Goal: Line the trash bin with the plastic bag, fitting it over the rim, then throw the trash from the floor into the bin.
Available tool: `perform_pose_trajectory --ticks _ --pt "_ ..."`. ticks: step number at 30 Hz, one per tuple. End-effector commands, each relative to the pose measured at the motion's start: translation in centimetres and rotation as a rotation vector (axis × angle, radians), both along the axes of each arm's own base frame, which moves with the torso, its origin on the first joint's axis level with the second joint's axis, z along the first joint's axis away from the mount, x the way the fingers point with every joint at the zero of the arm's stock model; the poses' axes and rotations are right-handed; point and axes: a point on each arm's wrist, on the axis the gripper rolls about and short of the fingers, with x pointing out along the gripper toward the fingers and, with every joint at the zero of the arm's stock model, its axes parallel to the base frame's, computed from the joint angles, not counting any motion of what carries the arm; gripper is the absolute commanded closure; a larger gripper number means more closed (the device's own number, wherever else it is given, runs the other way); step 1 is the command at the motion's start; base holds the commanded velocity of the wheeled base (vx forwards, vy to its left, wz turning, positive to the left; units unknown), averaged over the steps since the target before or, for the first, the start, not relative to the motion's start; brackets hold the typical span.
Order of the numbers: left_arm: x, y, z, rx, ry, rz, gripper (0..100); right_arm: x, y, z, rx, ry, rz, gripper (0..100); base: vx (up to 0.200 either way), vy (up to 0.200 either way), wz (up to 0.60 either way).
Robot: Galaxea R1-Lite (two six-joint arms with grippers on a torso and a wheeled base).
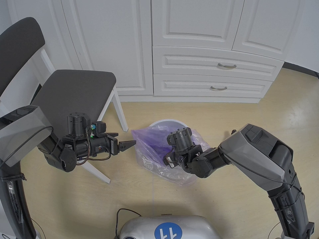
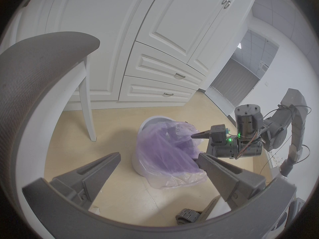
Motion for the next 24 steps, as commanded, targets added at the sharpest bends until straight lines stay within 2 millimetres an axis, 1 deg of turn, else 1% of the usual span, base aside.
perform_pose_trajectory --ticks 1,2,3,5,7,9,12,13,15,16,18,19,20,21,22,23,24 --pt "0.3 0.2 -0.3 0.000 0.004 0.007 0 -0.2 1.1 0.4 0.017 0.075 0.066 0 0.000 0.000 0.00" --pt "0.3 0.2 -0.3 0.000 0.004 0.007 0 -0.2 1.1 0.4 0.017 0.075 0.066 0 0.000 0.000 0.00" --pt "0.4 0.2 -0.7 0.002 0.013 0.007 0 0.3 1.2 0.2 0.019 0.125 0.098 0 0.000 0.000 0.00" --pt "0.5 0.2 -0.9 0.003 0.016 0.007 0 0.9 1.2 -0.7 0.004 0.161 0.099 0 0.000 0.000 0.00" --pt "0.5 0.2 -1.2 0.004 0.023 0.007 0 1.4 1.6 -1.0 0.001 0.170 0.101 0 0.000 0.000 0.00" --pt "0.5 0.2 -1.3 0.005 0.025 0.007 0 1.7 1.8 -0.6 0.002 0.172 0.101 0 0.000 0.000 0.00" --pt "0.6 0.2 -1.5 0.006 0.031 0.007 0 1.6 1.7 -0.2 -0.005 0.191 0.104 0 0.000 0.000 0.00" --pt "0.6 0.2 -1.6 0.006 0.032 0.007 0 1.3 1.6 0.4 -0.008 0.214 0.113 0 0.000 0.000 0.00" --pt "0.6 0.1 -1.8 0.007 0.038 0.007 0 -0.3 1.1 3.9 0.005 0.265 0.135 0 0.000 0.000 0.00" --pt "0.6 0.1 -1.7 0.007 0.037 0.007 0 -0.8 1.0 5.0 0.010 0.276 0.138 0 0.000 0.000 0.00" --pt "0.6 0.1 -1.7 0.008 0.033 0.005 0 -2.1 0.4 8.0 0.042 0.282 0.150 0 0.000 0.000 0.00" --pt "0.6 0.1 -1.7 0.008 0.033 0.005 0 -2.1 0.4 8.0 0.042 0.282 0.150 0 0.000 0.000 0.00" --pt "0.6 0.1 -1.5 0.006 0.029 0.006 0 -3.4 0.0 10.2 0.059 0.268 0.163 0 0.000 0.000 0.00" --pt "0.5 0.1 -1.4 0.007 0.028 0.005 0 -4.1 -0.5 11.2 0.064 0.262 0.166 0 0.000 0.000 0.00" --pt "0.5 0.1 -1.4 0.007 0.028 0.005 0 -4.1 -0.5 11.2 0.064 0.262 0.166 0 0.000 0.000 0.00" --pt "0.4 0.1 -1.4 0.007 0.031 0.005 0 -4.9 -1.1 12.3 0.065 0.255 0.163 0 0.000 0.000 0.00" --pt "0.3 0.1 -1.3 0.007 0.030 0.004 0 -5.3 -1.4 12.7 0.064 0.255 0.162 0 0.000 0.000 0.00"
